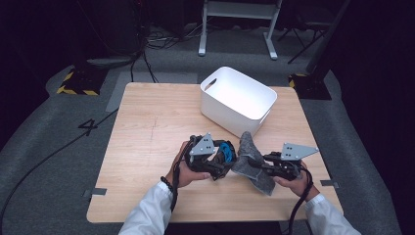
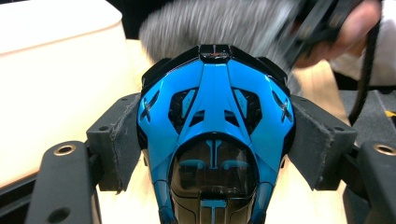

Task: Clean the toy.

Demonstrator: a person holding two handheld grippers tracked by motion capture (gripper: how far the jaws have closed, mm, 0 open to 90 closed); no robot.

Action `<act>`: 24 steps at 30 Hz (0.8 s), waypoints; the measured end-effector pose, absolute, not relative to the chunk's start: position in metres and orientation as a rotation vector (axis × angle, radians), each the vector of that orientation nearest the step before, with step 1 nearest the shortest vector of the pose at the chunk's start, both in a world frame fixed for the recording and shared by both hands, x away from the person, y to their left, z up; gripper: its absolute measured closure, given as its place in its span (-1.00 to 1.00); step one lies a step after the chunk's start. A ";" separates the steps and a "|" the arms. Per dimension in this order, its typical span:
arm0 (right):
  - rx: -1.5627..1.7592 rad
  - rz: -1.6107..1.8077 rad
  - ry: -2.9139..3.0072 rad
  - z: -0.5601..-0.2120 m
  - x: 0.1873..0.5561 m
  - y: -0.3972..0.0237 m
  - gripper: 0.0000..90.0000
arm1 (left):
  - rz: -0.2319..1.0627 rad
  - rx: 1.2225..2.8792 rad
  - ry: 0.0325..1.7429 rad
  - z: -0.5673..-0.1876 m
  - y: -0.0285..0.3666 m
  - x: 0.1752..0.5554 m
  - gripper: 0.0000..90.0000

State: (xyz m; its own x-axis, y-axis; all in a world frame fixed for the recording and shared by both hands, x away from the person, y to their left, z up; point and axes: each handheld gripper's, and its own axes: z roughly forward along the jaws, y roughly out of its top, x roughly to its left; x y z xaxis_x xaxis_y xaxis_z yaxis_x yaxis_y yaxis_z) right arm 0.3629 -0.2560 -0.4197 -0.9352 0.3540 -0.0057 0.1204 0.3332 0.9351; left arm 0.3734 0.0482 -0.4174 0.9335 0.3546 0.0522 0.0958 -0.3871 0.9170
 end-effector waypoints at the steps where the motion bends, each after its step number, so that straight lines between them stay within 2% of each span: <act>1: 0.418 1.668 2.393 -0.418 0.362 -0.257 0.72 | 0.288 1.955 0.335 -0.418 0.049 0.374 -0.42; 9: 0.221 1.593 2.560 -0.431 0.345 -0.224 0.71 | 0.329 1.932 0.404 -0.418 0.049 0.376 -0.42; 14: 0.202 1.597 2.579 -0.436 0.343 -0.207 0.71 | 0.314 1.894 0.412 -0.415 0.045 0.373 -0.42; 21: 0.194 1.351 2.676 -0.466 0.342 -0.185 0.71 | 0.301 1.852 0.393 -0.406 0.044 0.366 -0.42; 24: 0.213 1.325 2.686 -0.467 0.345 -0.187 0.71 | 0.303 1.850 0.394 -0.406 0.045 0.366 -0.42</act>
